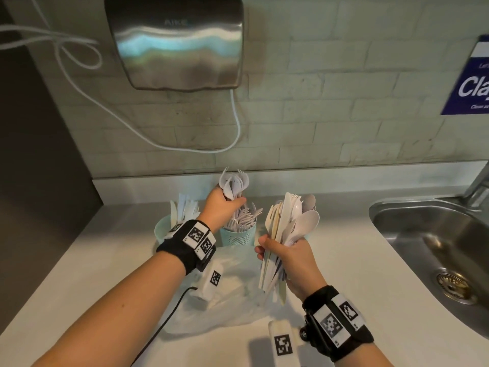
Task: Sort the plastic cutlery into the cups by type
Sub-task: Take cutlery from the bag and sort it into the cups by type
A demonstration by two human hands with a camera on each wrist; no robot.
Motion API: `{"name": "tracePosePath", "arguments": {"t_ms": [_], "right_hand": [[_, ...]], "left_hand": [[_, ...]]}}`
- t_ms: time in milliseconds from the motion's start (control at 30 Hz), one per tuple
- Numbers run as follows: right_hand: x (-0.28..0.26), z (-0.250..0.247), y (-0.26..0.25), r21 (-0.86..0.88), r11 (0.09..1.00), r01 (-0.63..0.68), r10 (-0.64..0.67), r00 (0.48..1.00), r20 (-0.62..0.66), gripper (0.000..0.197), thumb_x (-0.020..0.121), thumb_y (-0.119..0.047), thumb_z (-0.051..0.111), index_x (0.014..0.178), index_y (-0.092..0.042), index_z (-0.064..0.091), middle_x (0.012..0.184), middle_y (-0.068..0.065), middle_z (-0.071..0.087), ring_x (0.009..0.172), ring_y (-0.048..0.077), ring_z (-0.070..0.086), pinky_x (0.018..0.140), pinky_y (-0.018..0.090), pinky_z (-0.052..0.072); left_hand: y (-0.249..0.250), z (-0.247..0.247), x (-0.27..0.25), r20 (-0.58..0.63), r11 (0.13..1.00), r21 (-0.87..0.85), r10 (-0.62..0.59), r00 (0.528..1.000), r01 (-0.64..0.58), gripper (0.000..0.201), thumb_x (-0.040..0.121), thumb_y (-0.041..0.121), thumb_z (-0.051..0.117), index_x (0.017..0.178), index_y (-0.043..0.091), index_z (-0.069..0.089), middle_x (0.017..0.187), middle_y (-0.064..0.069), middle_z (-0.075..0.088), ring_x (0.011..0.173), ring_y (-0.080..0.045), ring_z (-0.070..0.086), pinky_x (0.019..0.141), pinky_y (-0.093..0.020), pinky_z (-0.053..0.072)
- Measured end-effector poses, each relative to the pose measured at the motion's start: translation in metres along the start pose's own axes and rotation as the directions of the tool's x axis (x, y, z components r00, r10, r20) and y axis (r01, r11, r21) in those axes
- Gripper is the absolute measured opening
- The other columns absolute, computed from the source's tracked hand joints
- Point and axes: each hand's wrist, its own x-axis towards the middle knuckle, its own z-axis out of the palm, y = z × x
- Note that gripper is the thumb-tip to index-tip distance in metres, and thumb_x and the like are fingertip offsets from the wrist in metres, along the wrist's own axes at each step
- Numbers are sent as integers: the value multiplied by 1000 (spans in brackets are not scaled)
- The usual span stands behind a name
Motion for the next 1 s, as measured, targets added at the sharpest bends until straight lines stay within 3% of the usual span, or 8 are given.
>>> {"name": "tracePosePath", "arguments": {"t_ms": [133, 300, 467, 667, 767, 833, 933, 1000], "right_hand": [[0, 3, 1, -6, 1000, 0, 0, 1000, 14, 18, 81, 2, 66, 96, -8, 63, 78, 15, 65, 67, 24, 67, 74, 41, 58], [1, 1, 1, -20, 1000, -9, 9, 1000, 19, 20, 82, 0, 67, 99, -9, 62, 78, 14, 67, 68, 24, 67, 76, 42, 58], [-1, 0, -1, 11, 1000, -15, 15, 998, 54, 19, 82, 2, 66, 99, -5, 62, 77, 14, 65, 67, 23, 67, 68, 35, 58], [-1, -5, -3, 23, 999, -33, 30, 994, 106, 22, 82, -1, 66, 103, -5, 62, 79, 11, 69, 72, 23, 69, 70, 36, 59], [0, -5, -3, 45, 998, -46, 41, 991, 124, 33, 77, -3, 71, 109, 1, 60, 81, 14, 69, 73, 24, 69, 66, 34, 57], [0, -6, -3, 39, 998, -58, 52, 988, 144, 40, 71, -8, 70, 109, 4, 61, 83, 16, 69, 72, 23, 69, 63, 32, 56], [0, -5, -1, 54, 997, -63, 53, 984, 172, 42, 71, -7, 66, 110, 7, 58, 83, 12, 69, 70, 23, 67, 63, 33, 56], [1, -5, 0, 61, 996, -59, 48, 984, 174, 44, 71, -7, 68, 111, 9, 57, 79, 12, 68, 68, 23, 66, 62, 34, 55]], "left_hand": [[0, -1, -1, -111, 999, -54, 1, 994, -7, 57, 74, 21, 78, 122, 18, 47, 109, -2, 59, 99, -18, 58, 82, -27, 46], [3, -1, -5, -73, 973, 215, 103, 992, -86, 33, 84, 23, 68, 113, 15, 56, 104, -2, 61, 88, -15, 57, 67, -19, 42], [-3, 8, -7, 71, 763, 643, 25, 997, -65, 45, 84, 39, 63, 121, 14, 57, 126, -10, 52, 118, -26, 45, 94, -36, 39], [11, 11, -10, 127, 813, 472, 320, 939, -341, 40, 94, 35, 49, 128, 15, 54, 137, -5, 48, 131, -22, 38, 109, -38, 30], [11, 14, -14, 411, 683, 640, 82, 908, -351, 41, 101, 32, 27, 123, 18, 60, 148, -1, 41, 142, -21, 23, 116, -47, 9], [11, 13, -17, 424, 687, 649, 29, 905, -326, 43, 102, 33, 23, 129, 21, 55, 153, 1, 31, 146, -19, 14, 117, -50, 2], [22, 6, -25, 234, 855, 433, 201, 951, -287, 35, 100, 31, 35, 121, 16, 59, 141, -2, 48, 134, -21, 38, 114, -48, 23], [35, 0, -36, 125, 949, 215, 209, 970, -233, 29, 97, 33, 45, 104, 15, 67, 114, -6, 64, 106, -21, 58, 96, -42, 45]]}}
